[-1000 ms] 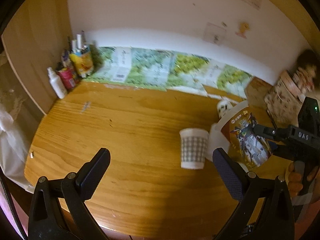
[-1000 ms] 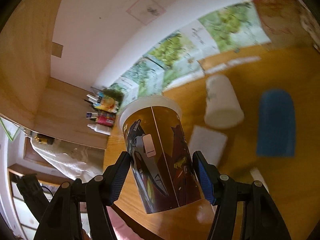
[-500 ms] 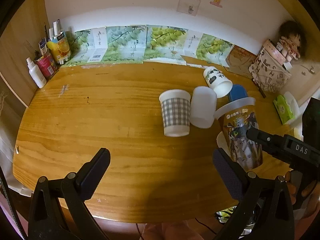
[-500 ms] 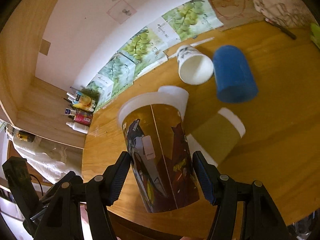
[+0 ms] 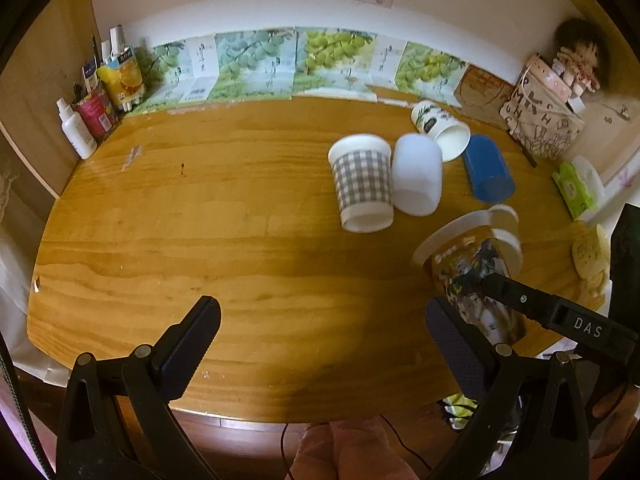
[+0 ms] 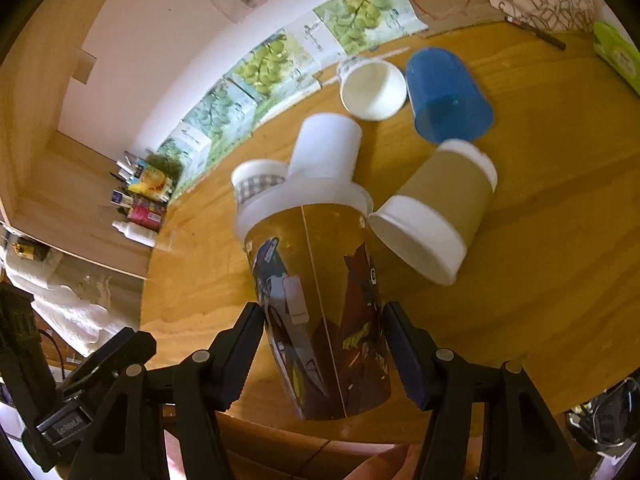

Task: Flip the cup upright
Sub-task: 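Lift the brown cup with the right gripper and rotate it rim-up, then grasp the upright brown cup with the left gripper while the right gripper releases it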

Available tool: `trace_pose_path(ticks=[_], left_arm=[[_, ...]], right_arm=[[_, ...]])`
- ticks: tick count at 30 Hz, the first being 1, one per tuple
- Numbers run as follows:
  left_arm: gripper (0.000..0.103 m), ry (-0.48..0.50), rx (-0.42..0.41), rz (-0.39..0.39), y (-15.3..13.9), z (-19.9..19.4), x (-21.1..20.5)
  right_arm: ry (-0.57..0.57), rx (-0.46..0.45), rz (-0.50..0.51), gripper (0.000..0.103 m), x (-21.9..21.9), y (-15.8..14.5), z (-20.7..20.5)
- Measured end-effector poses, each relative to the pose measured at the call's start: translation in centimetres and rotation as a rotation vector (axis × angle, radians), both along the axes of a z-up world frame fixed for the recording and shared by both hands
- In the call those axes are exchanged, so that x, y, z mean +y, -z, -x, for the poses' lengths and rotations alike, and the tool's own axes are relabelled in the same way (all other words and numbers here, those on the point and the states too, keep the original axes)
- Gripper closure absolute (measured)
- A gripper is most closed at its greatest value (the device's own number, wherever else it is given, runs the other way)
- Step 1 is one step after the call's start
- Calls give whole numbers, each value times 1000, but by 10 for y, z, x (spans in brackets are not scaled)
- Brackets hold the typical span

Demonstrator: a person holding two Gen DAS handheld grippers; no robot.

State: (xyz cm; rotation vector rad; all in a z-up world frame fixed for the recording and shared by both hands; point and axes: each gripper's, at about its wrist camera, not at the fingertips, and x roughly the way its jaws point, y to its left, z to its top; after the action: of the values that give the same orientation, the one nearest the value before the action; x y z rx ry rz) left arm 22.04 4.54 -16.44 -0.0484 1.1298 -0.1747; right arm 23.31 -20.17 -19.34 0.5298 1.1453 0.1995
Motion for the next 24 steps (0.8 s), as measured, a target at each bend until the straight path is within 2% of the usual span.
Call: trace_pose_path(ticks=[9,19,24], left_arm=[[1,45,59,0,22,3,-9],[1,90,97,36,23,-6,-24],[1,111,125,65,26,-13,-33]], right_arm=[[21,30,74,45,10,21,19],[22,28,57,45,7,20,33],[10,18,77,39,5,17,39]])
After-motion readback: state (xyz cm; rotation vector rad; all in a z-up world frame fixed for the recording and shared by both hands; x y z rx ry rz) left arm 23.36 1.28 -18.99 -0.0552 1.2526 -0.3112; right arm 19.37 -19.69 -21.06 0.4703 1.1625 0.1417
